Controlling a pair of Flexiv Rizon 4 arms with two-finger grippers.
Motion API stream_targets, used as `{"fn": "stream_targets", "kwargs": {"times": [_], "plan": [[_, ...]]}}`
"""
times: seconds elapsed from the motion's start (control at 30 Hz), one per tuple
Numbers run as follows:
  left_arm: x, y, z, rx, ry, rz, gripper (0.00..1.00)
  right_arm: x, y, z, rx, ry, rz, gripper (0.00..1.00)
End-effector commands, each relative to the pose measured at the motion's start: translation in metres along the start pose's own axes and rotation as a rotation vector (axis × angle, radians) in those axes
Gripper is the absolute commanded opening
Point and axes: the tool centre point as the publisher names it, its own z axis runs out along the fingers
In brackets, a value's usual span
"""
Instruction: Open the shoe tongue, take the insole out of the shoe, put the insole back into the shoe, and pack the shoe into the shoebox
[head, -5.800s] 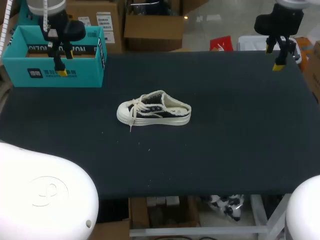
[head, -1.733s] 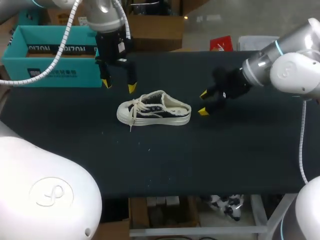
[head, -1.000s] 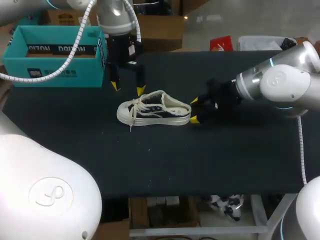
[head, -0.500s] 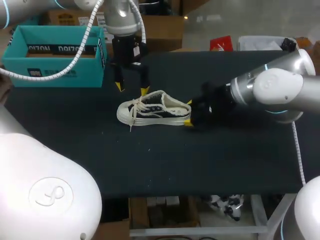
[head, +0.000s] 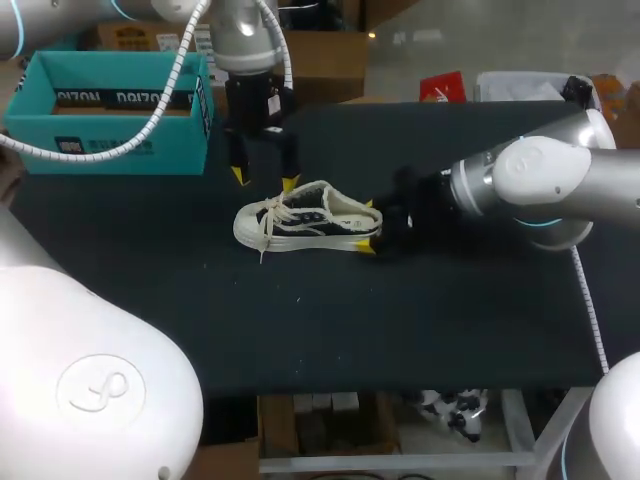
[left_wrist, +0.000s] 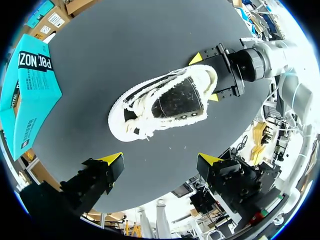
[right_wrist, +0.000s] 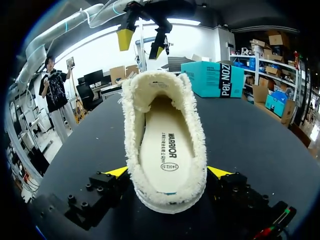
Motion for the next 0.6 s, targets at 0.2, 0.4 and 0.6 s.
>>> {"fn": "stream_targets", "kwargs": {"times": [0.2,0.4,0.6], "plan": [[-0.001,-0.001,0.001,-0.003,0.007,-0.004,1.0,-0.006,-0.001,0.012,-0.007,0.023,0.0,1.0],[0.003,-0.004,0.003,-0.007,0.009,0.001,1.0,-0.004,-0.002,0.012,-0.011,0.007,-0.003,0.0],[0.014,-0.01,0.007,-0.009,-0.012,-0.01,1.0,-0.003,-0.005,0.011,-0.022,-0.002,0.002,0.0]]}}
